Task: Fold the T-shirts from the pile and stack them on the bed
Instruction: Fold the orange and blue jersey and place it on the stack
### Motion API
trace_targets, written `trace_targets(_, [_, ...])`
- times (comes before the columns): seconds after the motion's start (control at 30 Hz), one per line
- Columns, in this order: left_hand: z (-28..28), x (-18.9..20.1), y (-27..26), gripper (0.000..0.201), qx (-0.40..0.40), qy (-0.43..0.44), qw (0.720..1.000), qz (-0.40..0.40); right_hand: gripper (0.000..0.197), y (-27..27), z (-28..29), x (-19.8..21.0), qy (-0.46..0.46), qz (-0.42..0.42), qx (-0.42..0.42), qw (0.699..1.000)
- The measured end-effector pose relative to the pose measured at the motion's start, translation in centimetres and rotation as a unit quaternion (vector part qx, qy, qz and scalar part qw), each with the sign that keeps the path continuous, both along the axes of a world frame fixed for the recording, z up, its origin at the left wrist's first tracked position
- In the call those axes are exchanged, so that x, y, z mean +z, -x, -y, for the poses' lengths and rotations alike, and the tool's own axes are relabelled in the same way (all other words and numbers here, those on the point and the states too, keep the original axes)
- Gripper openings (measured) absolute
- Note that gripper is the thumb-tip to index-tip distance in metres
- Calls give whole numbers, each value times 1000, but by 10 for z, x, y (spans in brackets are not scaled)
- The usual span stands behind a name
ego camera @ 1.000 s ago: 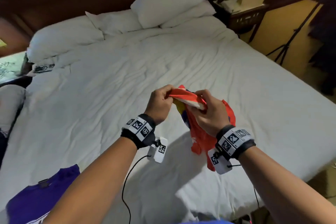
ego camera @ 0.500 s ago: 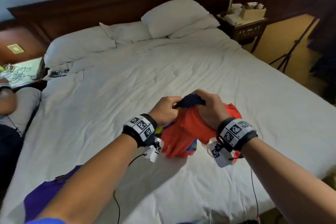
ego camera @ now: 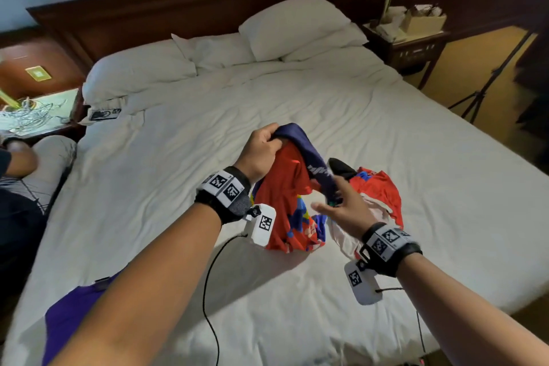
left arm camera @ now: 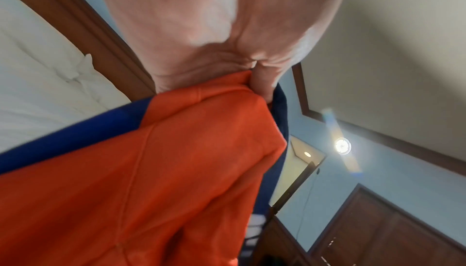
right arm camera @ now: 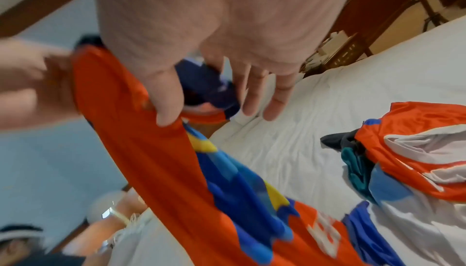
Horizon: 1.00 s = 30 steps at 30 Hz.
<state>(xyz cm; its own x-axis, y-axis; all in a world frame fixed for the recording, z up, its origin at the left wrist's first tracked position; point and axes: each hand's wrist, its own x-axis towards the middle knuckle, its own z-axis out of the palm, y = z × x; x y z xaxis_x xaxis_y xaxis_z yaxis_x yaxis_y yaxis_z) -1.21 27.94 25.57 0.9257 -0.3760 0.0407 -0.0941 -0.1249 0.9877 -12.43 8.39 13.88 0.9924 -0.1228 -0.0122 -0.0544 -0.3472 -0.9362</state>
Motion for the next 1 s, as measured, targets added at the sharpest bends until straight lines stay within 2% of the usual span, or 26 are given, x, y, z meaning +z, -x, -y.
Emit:
trace_targets(0.07, [8,9,3,26,-10,12,1000,6,77,-9,-13,-19,128,-61,41,989])
trace_targets(0.1, [10,13,2,28,1,27,1000,0,74,-13,-22,-29,148,-91,58,983])
trace_targets(0.13, [9,17,-1,29,22,46,999,-13,54,-15,-31,-35,137,-112,61,982])
trace_targets(0.17, [7,20,-6,28,51,59,997,-21,27,-14,-42,-36,102,-120,59,986])
trace_targets(0.2, [3,22,-13,28,80,59,995,-20,18,-13,-50,-38,70,-122,53,989])
trace_targets(0.23, [-3,21,-22,26,110,41,993,-9,24,-13,-55,-42,48,-120,34,991])
trace_targets(0.3, [-20,14,-40,19,160,-45,986,18,25,-14,-55,-50,19,-106,-7,994])
trace_targets(0.33, [-28,8,-47,26,171,-102,980,22,20,-16,-52,-48,20,-97,-13,995])
trace_targets(0.4, [-39,-6,-52,48,148,-230,961,36,11,-24,-45,-36,51,-74,-13,996])
trace_targets(0.43, [-39,-12,-47,55,122,-297,946,42,13,-29,-41,-29,63,-56,-20,996])
trace_targets(0.5, [-37,-29,-23,64,99,-361,926,50,20,-41,-32,-9,64,-5,-42,997])
trace_targets(0.57, [-32,-56,8,57,75,-304,949,34,29,-51,-27,10,42,22,-66,997])
trace_targets(0.63, [-22,-80,41,54,-6,-249,968,-33,39,-58,-23,22,17,35,-88,995])
trace_targets(0.7, [-9,-100,66,58,-72,-263,959,-75,36,-59,-22,34,-2,42,-98,994])
trace_targets(0.73, [-3,-110,72,56,-75,-282,953,-75,32,-59,-22,40,-5,49,-102,994])
trace_targets(0.8, [6,-126,74,43,-34,-275,958,-70,26,-58,-19,48,-17,55,-119,991])
trace_targets(0.9, [12,-136,59,26,39,-168,981,-87,20,-55,-8,48,-44,66,-140,987])
trace_targets(1.0, [21,-113,48,16,81,-93,991,-55,25,-35,-4,31,-69,3,-88,994])
